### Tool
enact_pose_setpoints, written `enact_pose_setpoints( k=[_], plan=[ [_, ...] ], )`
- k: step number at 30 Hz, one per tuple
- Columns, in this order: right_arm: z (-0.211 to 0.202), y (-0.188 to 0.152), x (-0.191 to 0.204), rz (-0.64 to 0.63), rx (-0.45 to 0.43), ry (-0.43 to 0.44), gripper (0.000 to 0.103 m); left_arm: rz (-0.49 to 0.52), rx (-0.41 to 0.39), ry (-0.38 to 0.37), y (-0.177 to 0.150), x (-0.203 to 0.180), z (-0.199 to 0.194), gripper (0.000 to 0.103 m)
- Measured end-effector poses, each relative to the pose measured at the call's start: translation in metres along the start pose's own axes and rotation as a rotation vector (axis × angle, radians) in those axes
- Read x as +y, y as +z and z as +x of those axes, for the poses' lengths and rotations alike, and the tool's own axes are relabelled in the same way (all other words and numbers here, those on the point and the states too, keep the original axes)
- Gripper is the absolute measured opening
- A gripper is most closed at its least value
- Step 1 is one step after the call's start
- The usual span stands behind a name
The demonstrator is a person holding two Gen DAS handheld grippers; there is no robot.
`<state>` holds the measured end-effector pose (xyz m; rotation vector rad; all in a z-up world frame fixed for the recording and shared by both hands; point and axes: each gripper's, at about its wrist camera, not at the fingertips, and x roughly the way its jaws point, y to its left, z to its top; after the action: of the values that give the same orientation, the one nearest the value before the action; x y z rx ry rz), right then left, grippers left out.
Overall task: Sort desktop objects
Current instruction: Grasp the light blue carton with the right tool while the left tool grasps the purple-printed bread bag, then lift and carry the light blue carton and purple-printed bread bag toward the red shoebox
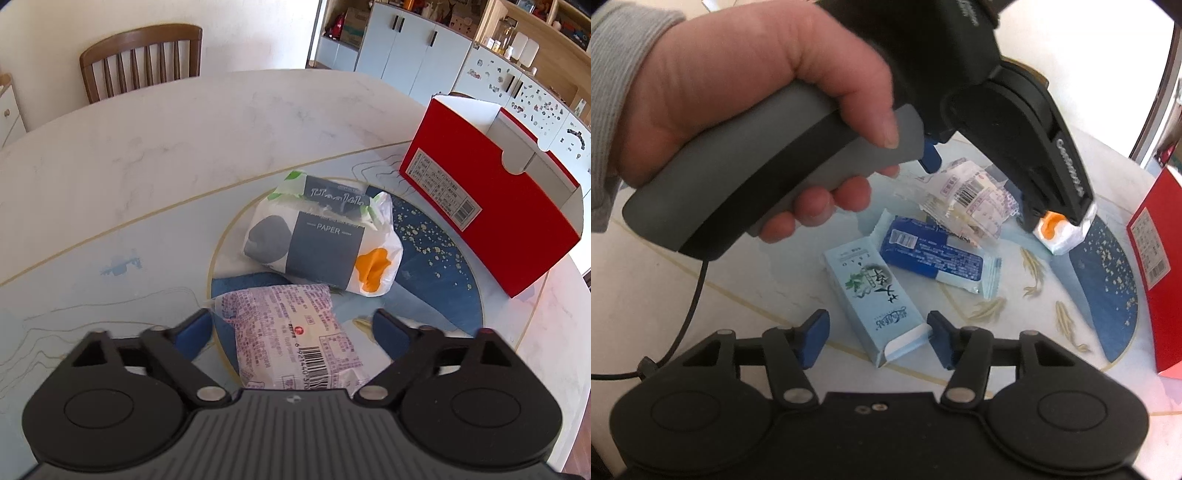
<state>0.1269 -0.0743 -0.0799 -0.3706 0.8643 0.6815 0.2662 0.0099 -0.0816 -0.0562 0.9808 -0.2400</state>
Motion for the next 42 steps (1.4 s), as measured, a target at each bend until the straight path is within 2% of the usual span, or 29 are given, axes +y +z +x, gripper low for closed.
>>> enact_pose_setpoints(
  k=[3, 6, 11, 20, 24, 29, 42],
  plan=[
    [-0.001, 0.002, -0.002, 0.010, 0.005, 0.010, 0.047, 0.001, 0.009, 0.003, 0.000, 0.002, 0.002, 0.068],
    [-0.002, 0.003, -0.002, 0.007, 0.008, 0.013, 0.043, 0.006, 0.013, -0.003, -0.001, 0.002, 0.002, 0.060],
    [-0.004, 0.003, -0.002, 0.009, 0.012, 0.019, 0.038, 0.001, 0.013, -0.008, -0.001, 0.004, 0.002, 0.057],
    [-0.016, -0.003, -0.014, 0.070, 0.028, 0.013, 0.037, -0.009, 0.008, -0.007, -0.002, 0.006, -0.001, 0.053],
    [-0.026, -0.011, -0.033, 0.091, 0.028, 0.011, 0.035, -0.014, 0.007, -0.002, -0.003, 0.006, -0.002, 0.053],
    [-0.041, -0.020, -0.045, 0.140, 0.019, 0.004, 0.028, -0.001, -0.001, 0.008, -0.005, 0.003, -0.007, 0.053],
    [-0.057, -0.045, -0.103, 0.327, -0.022, -0.074, 0.028, -0.004, -0.036, 0.006, -0.011, -0.006, -0.031, 0.052]
  ],
)
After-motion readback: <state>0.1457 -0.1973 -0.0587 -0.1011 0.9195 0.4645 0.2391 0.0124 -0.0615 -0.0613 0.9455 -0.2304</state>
